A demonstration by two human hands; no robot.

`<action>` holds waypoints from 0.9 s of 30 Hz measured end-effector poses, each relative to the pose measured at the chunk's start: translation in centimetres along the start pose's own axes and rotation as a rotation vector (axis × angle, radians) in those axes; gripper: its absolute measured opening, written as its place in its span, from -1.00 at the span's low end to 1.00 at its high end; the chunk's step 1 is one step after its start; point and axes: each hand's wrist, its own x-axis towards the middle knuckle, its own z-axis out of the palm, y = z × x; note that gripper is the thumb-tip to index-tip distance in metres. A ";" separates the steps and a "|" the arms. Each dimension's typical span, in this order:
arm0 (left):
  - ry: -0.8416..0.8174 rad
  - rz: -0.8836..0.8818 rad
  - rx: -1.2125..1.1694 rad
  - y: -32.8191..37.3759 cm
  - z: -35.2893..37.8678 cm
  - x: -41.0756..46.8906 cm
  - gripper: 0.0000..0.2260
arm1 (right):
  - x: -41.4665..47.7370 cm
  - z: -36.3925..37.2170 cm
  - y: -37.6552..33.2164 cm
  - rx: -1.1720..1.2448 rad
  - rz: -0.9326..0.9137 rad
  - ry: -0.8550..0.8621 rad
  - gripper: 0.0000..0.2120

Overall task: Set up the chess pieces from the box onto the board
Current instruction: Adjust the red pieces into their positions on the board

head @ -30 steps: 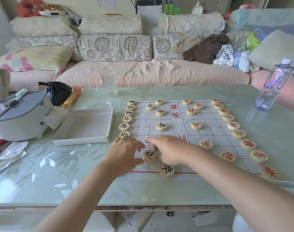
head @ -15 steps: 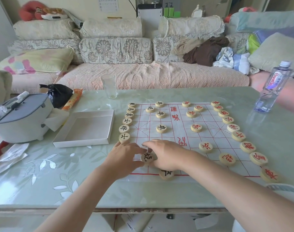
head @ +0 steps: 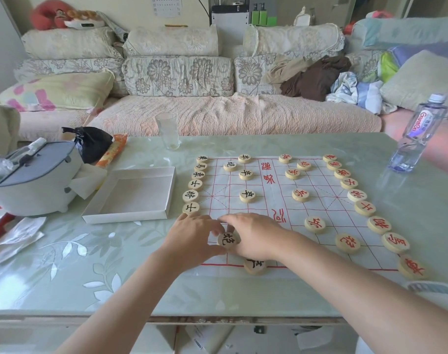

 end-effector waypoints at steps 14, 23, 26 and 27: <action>-0.039 0.118 -0.149 8.9 -2.8 5.3 -0.69 | -5.8 -5.7 10.5 0.099 0.302 0.201 -0.68; -0.120 0.186 -0.145 14.5 2.6 8.9 -0.65 | -7.2 -5.0 14.7 -0.016 0.516 0.129 -0.53; -0.112 0.169 -0.135 15.2 3.3 10.0 -0.64 | -6.7 -4.4 14.9 -0.026 0.486 0.149 -0.57; -0.120 0.162 -0.139 15.3 3.4 10.4 -0.63 | -6.7 -4.2 15.1 -0.017 0.472 0.160 -0.60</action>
